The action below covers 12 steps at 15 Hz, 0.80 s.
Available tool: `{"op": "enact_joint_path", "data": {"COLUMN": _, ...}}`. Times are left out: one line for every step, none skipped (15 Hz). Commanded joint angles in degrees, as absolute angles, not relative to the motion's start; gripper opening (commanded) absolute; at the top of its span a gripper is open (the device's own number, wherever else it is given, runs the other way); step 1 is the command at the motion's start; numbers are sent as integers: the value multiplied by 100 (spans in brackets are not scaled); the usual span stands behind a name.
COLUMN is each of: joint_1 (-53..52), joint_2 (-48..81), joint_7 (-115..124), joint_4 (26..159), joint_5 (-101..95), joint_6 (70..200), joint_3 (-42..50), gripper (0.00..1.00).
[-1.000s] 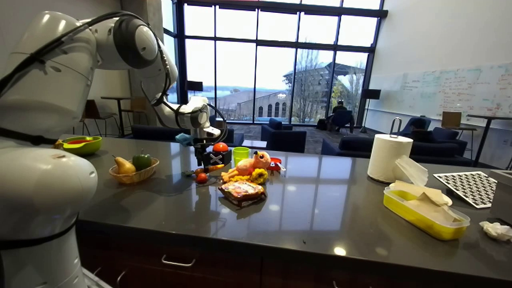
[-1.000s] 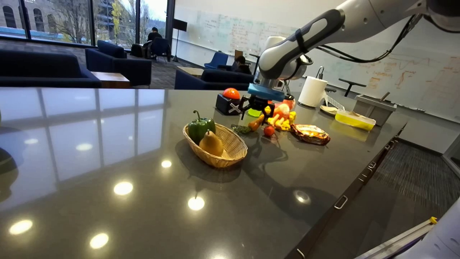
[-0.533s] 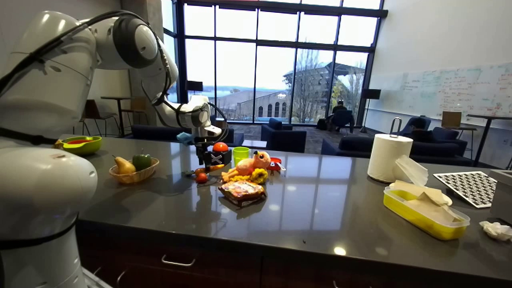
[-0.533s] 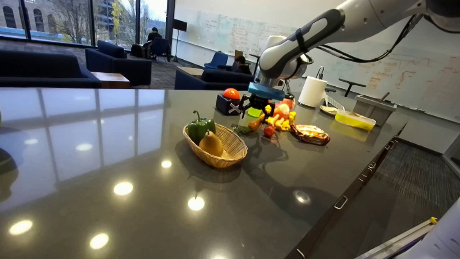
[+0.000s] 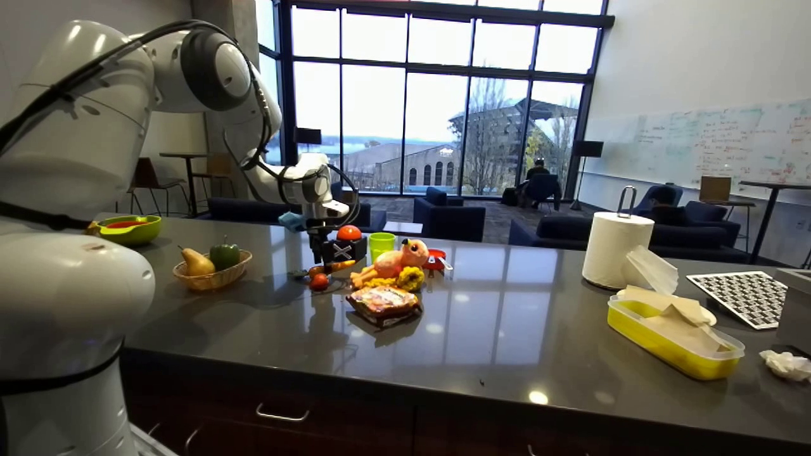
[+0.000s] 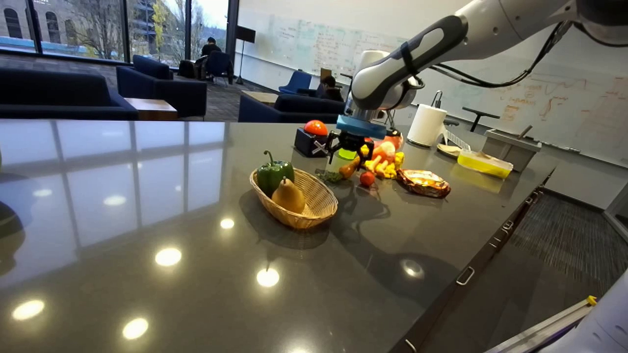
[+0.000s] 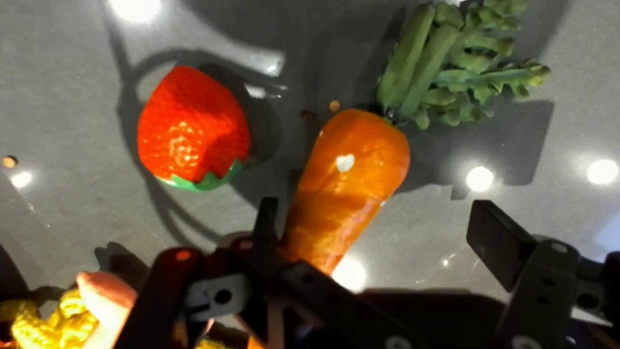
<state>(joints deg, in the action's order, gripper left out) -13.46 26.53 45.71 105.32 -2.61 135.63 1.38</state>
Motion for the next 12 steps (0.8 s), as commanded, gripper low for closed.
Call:
{"op": "enact_joint_path", "data": {"joint_1": -1413, "joint_2": 2768, "joint_7": 4732, "joint_4": 10404, "joint_5": -386, "joint_6": 13432, "joint_3": 205, "gripper": 74}}
{"op": "enact_joint_path", "data": {"joint_1": -1426, "joint_2": 2770, "joint_7": 4734, "joint_4": 10397, "joint_5": -397, "joint_6": 13408, "joint_3": 210, "gripper": 69}}
{"op": "enact_joint_path", "data": {"joint_1": -1445, "joint_2": 2763, "joint_7": 4743, "joint_4": 10398, "joint_5": -420, "joint_6": 13400, "joint_3": 221, "gripper": 61}}
{"op": "enact_joint_path", "data": {"joint_1": -1469, "joint_2": 2731, "joint_7": 4759, "joint_4": 10404, "joint_5": -451, "joint_6": 13383, "joint_3": 232, "gripper": 54}}
{"op": "enact_joint_path", "data": {"joint_1": -1488, "joint_2": 2696, "joint_7": 4767, "joint_4": 10411, "joint_5": -478, "joint_6": 13359, "joint_3": 232, "gripper": 45}}
{"op": "enact_joint_path", "data": {"joint_1": -1524, "joint_2": 2659, "joint_7": 4788, "joint_4": 10412, "joint_5": -537, "joint_6": 13330, "joint_3": 235, "gripper": 38}}
{"op": "enact_joint_path", "data": {"joint_1": -1551, "joint_2": 2616, "joint_7": 4786, "joint_4": 10411, "joint_5": -572, "joint_6": 13286, "joint_3": 218, "gripper": 31}}
{"op": "enact_joint_path", "data": {"joint_1": -1584, "joint_2": 2585, "joint_7": 4808, "joint_4": 10399, "joint_5": -630, "joint_6": 13251, "joint_3": 214, "gripper": 22}}
{"op": "enact_joint_path", "data": {"joint_1": -1619, "joint_2": 2545, "joint_7": 4818, "joint_4": 10399, "joint_5": -684, "joint_6": 13218, "joint_3": 201, "gripper": 16}}
{"op": "enact_joint_path", "data": {"joint_1": -1648, "joint_2": 2522, "joint_7": 4815, "joint_4": 10388, "joint_5": -723, "joint_6": 13181, "joint_3": 186, "gripper": 16}}
{"op": "enact_joint_path", "data": {"joint_1": -1667, "joint_2": 2486, "joint_7": 4797, "joint_4": 10384, "joint_5": -741, "joint_6": 13138, "joint_3": 160, "gripper": 16}}
{"op": "enact_joint_path", "data": {"joint_1": -1684, "joint_2": 2441, "joint_7": 4768, "joint_4": 10399, "joint_5": -736, "joint_6": 13098, "joint_3": 130, "gripper": 16}}
